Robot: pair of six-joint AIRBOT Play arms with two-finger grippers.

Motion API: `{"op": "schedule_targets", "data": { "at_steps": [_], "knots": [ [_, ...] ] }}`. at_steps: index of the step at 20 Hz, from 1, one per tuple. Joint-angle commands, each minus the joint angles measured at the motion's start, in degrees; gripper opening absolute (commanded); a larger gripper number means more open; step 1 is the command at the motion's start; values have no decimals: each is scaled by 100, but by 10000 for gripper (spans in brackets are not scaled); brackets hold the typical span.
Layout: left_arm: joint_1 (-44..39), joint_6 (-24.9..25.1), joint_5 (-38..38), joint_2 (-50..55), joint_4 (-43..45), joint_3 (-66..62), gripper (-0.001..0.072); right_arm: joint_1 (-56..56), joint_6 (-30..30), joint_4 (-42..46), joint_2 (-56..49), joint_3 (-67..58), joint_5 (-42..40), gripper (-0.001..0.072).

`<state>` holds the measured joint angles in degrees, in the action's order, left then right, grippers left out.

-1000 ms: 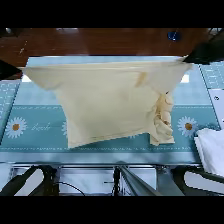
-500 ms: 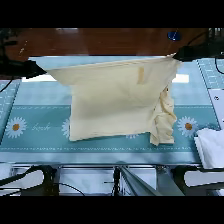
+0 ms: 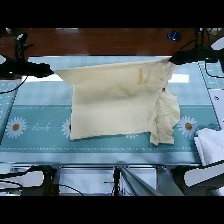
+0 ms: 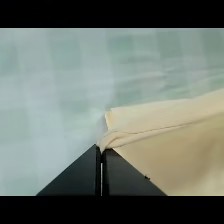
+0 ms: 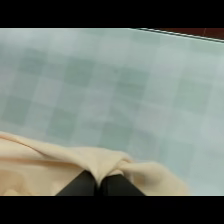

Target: Fold the shirts.

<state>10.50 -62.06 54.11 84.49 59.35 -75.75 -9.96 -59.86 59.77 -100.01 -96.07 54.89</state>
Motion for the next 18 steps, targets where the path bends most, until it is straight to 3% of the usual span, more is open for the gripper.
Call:
{"op": "schedule_targets", "data": {
  "at_steps": [1, 10, 12, 15, 18],
  "knots": [
    [-192, -11, -466, 284, -260, 0, 20, 17, 15, -295, -271, 2, -98, 25],
    [-946, -232, -1237, 962, -306, -2, 21, 339, 87, 94, -380, 2, -289, 26],
    [-955, -378, -1495, 1025, -306, -2, 21, 339, -179, 293, -382, 2, -254, 25],
    [-942, -833, -1423, 1132, -302, -2, 20, 321, -994, 857, -380, 0, 214, 25],
    [-922, -833, -752, 1121, -293, -96, 20, 297, -1169, 1027, -321, 0, 1189, 25]
  ]
}}
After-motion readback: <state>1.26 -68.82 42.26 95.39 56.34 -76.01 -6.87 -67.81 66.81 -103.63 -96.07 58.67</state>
